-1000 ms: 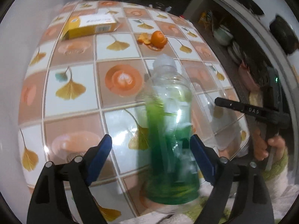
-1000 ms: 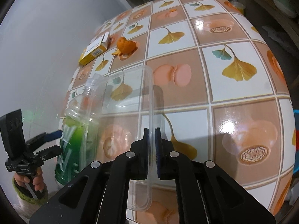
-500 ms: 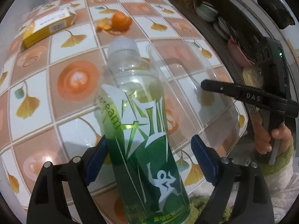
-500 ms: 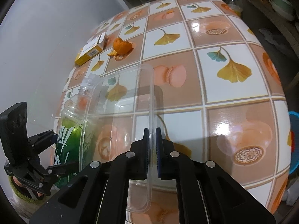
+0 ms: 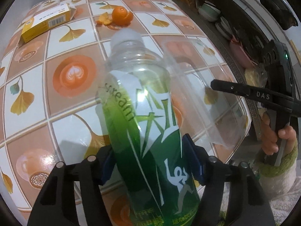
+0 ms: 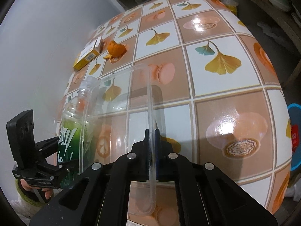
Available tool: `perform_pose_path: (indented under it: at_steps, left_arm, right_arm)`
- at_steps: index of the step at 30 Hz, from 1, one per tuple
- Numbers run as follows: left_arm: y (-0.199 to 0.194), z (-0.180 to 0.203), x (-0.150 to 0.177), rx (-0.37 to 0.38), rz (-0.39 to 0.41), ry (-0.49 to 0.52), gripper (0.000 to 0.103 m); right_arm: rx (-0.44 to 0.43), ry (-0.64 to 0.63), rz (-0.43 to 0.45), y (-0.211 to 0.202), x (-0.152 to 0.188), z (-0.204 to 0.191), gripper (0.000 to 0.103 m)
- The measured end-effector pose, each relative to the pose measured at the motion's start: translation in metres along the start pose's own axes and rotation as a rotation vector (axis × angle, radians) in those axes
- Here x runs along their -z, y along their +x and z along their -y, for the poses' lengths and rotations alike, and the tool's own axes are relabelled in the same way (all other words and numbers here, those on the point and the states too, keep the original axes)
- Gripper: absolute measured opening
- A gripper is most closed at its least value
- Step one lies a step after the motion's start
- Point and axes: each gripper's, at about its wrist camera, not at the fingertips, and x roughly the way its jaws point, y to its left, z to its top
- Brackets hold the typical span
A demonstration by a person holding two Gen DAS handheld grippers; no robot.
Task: Collect trash
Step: 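Lift the bottle and clear container off the table with both tools, then carry both items to the blue wastebasket and open both tools over it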
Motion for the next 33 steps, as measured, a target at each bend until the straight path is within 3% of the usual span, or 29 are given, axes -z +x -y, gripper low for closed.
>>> perform_pose_path:
  at_steps: [12, 17, 19, 22, 28, 33]
  left_arm:
    - [-0.015, -0.001, 0.007, 0.041, 0.081, -0.043, 0.061]
    - [-0.027, 0.016, -0.003, 0.069, 0.122, 0.001, 0.061]
    - [-0.029, 0.030, -0.013, 0.082, 0.128, 0.038, 0.061]
    - [-0.031, 0.060, -0.033, 0.112, 0.137, 0.113, 0.061]
    - [-0.017, 0.160, -0.089, 0.223, 0.129, 0.321, 0.061]
    - [0.038, 0.264, -0.131, 0.304, -0.004, 0.495, 0.061]
  right_arm:
    - [-0.008, 0.084, 0.090, -0.039, 0.016, 0.022, 0.002]
    - [-0.047, 0.159, 0.162, -0.066, 0.030, 0.038, 0.002]
    - [-0.048, 0.211, 0.229, -0.089, 0.039, 0.055, 0.002]
    - [-0.021, 0.283, 0.328, -0.127, 0.054, 0.084, 0.002]
    - [0.158, 0.497, 0.512, -0.211, 0.110, 0.171, 0.002]
    - [0.253, 0.683, 0.535, -0.224, 0.159, 0.239, 0.002]
